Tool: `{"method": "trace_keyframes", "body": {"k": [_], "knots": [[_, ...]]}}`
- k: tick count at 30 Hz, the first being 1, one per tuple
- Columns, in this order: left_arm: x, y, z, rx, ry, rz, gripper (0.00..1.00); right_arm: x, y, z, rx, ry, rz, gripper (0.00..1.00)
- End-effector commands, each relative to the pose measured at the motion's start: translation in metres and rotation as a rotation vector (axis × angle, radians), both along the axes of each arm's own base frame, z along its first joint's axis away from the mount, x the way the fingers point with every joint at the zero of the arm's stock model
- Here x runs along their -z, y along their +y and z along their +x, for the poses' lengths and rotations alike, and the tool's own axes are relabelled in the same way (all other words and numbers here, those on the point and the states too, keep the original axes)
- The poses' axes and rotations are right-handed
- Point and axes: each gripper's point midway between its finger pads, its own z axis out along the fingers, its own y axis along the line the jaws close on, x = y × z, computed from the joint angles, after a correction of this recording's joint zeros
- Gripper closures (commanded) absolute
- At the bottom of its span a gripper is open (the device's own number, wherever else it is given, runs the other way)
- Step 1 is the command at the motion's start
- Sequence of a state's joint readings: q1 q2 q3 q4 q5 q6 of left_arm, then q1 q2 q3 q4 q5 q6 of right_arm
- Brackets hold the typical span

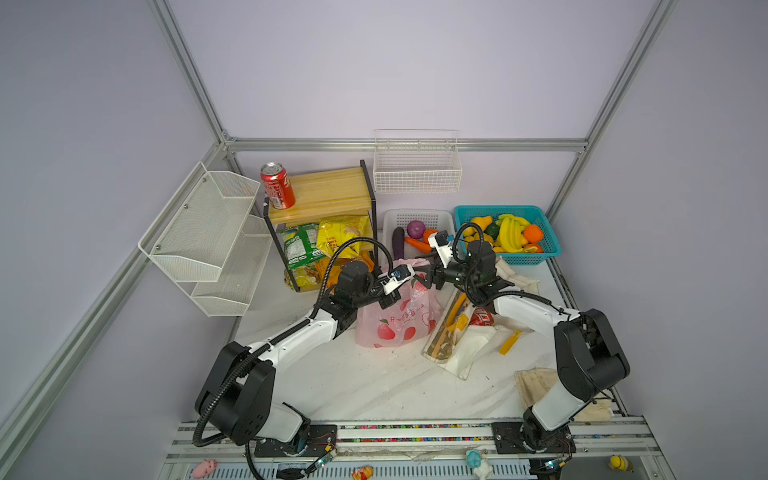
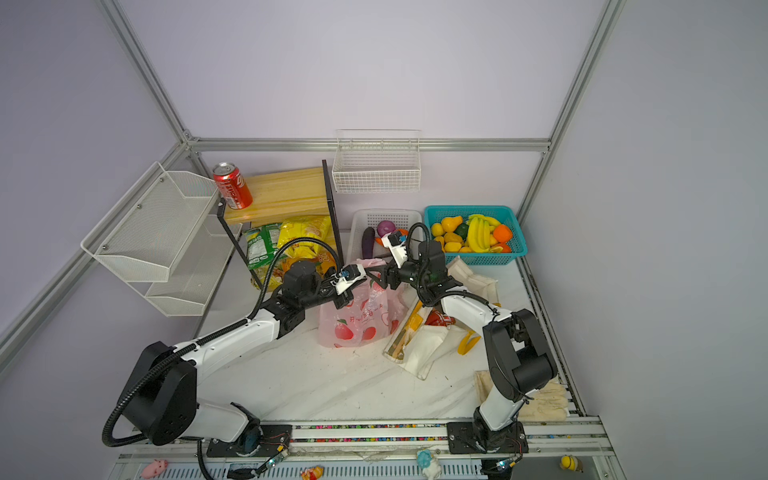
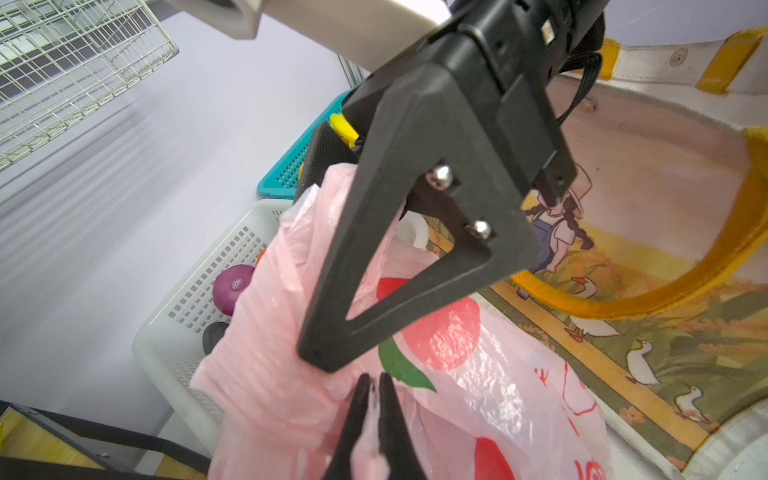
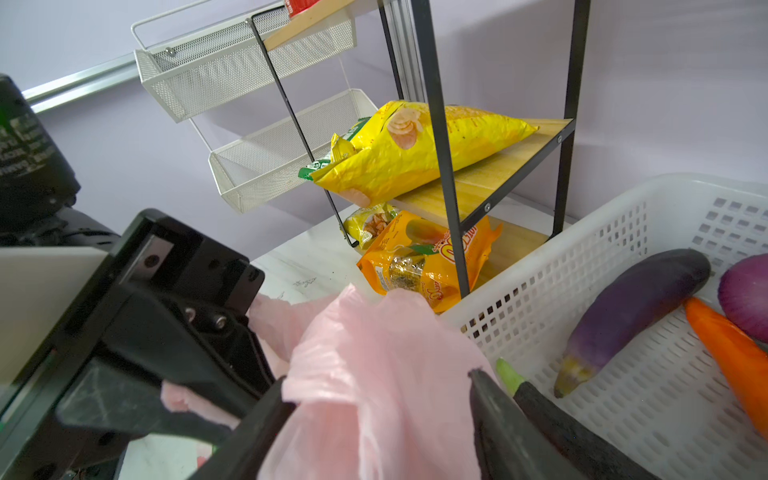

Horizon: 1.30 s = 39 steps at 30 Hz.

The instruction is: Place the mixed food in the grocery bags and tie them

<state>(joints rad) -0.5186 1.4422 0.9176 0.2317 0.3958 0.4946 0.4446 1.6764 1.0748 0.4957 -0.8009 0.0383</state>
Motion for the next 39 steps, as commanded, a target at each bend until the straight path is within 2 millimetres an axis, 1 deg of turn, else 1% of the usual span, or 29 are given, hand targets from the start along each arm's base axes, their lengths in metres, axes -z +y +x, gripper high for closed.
{"method": "trace_keyframes", "body": {"k": [1,3,6,10,11,12,14,15,17,20,21,22,25,28,30,32,34,36,39], "knots": [[0.01,-0.001,-0.005,0.019,-0.014,0.013,1.0,-0.019,0.011,0.002,-0.016,-0.05,0.042,0.33],[0.011,-0.001,-0.005,0.017,-0.017,0.018,1.0,-0.015,0.014,0.002,-0.02,-0.048,0.03,0.33],[0.014,0.001,-0.004,0.008,-0.018,0.034,1.0,-0.008,0.017,0.003,-0.023,-0.046,0.006,0.45],[0.024,0.006,0.0,-0.02,-0.019,0.077,1.0,-0.01,0.018,0.003,-0.029,-0.064,0.004,0.73],[0.027,0.007,0.001,-0.025,-0.014,0.09,1.0,-0.011,0.018,0.003,-0.032,-0.067,0.004,0.76],[0.03,0.009,0.002,-0.031,-0.012,0.103,0.99,-0.013,0.018,0.002,-0.038,-0.075,0.006,0.81],[0.034,0.01,0.003,-0.039,-0.008,0.118,0.96,-0.015,0.019,0.002,-0.046,-0.085,0.007,0.88],[0.035,0.01,0.003,-0.039,-0.005,0.123,0.91,-0.016,0.019,0.001,-0.047,-0.092,0.005,0.92],[0.034,0.009,0.0,-0.023,0.007,0.125,0.83,-0.018,0.018,0.001,-0.043,-0.115,-0.005,0.95],[0.019,0.006,-0.016,0.033,0.03,0.081,0.64,-0.021,0.015,0.0,-0.043,-0.176,-0.037,0.99],[0.006,0.006,-0.026,0.058,0.031,0.055,0.57,-0.021,0.015,-0.003,-0.049,-0.202,-0.051,1.0],[-0.003,0.005,-0.035,0.087,0.042,0.033,0.51,-0.022,0.014,-0.004,-0.053,-0.225,-0.064,1.0],[-0.03,0.01,-0.056,0.137,0.046,-0.029,0.43,-0.025,0.011,-0.008,-0.058,-0.274,-0.093,1.0],[-0.061,0.019,-0.064,0.143,0.022,-0.1,0.41,-0.031,0.009,-0.014,-0.07,-0.309,-0.094,1.0],[-0.084,0.029,-0.059,0.113,0.003,-0.165,0.39,-0.035,0.008,-0.022,-0.082,-0.34,-0.081,1.0],[-0.099,0.039,-0.044,0.047,-0.009,-0.203,0.36,-0.04,0.007,-0.028,-0.097,-0.364,-0.069,1.0],[-0.101,0.044,-0.026,-0.004,0.008,-0.189,0.34,-0.043,0.006,-0.034,-0.113,-0.379,-0.06,1.0],[-0.099,0.042,-0.011,-0.024,0.043,-0.146,0.33,-0.049,0.006,-0.04,-0.129,-0.395,-0.039,1.0],[-0.099,0.029,-0.005,0.036,0.077,-0.131,0.3,-0.052,0.005,-0.044,-0.136,-0.408,-0.022,1.0]]}}
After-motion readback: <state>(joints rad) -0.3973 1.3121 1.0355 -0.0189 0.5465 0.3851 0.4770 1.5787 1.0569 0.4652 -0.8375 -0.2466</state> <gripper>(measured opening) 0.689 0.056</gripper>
